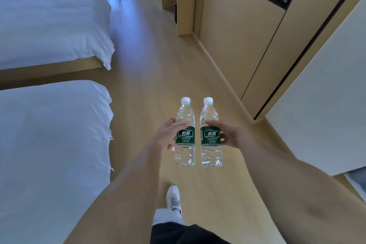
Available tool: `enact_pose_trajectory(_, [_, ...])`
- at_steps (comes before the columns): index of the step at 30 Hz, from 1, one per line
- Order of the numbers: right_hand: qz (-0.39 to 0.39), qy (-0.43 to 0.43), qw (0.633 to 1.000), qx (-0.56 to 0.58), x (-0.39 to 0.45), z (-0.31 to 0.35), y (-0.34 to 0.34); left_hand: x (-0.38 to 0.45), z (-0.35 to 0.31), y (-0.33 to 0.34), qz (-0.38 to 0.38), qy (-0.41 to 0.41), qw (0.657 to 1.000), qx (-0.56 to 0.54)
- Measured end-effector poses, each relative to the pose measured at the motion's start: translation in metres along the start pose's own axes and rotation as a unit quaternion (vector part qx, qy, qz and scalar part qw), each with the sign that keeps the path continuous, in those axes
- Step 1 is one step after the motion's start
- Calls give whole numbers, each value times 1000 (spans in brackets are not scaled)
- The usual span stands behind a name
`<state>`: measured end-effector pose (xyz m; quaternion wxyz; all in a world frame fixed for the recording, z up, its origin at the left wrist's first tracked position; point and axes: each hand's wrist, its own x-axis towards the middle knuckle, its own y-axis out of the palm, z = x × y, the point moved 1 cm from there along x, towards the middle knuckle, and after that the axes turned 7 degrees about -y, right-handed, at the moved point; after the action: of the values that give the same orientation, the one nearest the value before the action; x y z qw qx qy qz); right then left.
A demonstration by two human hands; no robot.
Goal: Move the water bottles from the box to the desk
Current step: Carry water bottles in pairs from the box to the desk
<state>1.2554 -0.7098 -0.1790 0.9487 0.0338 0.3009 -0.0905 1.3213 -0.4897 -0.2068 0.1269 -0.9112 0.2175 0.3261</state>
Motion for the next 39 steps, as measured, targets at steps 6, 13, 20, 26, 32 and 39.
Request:
enact_pose_trajectory(6, [-9,-3,1000,2,92,86,19,83,-86,-62,2,12,1000,4])
enact_pose_trajectory(13, [1,-2,1000,-6,183,160,41,148,-163,-114,-4,17,1000,-26])
enact_pose_trajectory(20, [52,-2,998,-19,285,219,63,225,-213,-155,-3,-31,992,-121])
enact_pose_trajectory(26, [104,-2,994,-26,399,292,80,306,-278,-200,-36,-34,990,-135])
enact_pose_trajectory(32, [145,5,989,-37,500,381,92,376,-358,-243,-49,-24,986,-159])
enact_pose_trajectory(39, [149,-1,988,-34,589,461,100,448,-430,-292,-73,-19,982,-171])
